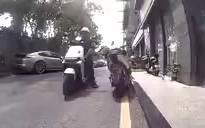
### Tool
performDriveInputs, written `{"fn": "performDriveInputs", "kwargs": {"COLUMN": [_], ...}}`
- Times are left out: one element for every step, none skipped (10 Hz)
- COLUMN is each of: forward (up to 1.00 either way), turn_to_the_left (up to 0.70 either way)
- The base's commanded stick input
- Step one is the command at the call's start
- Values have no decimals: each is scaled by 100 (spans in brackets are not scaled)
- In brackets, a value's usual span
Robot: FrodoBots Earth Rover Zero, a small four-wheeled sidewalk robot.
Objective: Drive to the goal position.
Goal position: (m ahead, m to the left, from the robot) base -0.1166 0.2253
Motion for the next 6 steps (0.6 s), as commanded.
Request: {"fn": "performDriveInputs", "kwargs": {"forward": [0, 0, 0, 0, 0, 0], "turn_to_the_left": [45, 45, 45, 45, 45, 45]}}
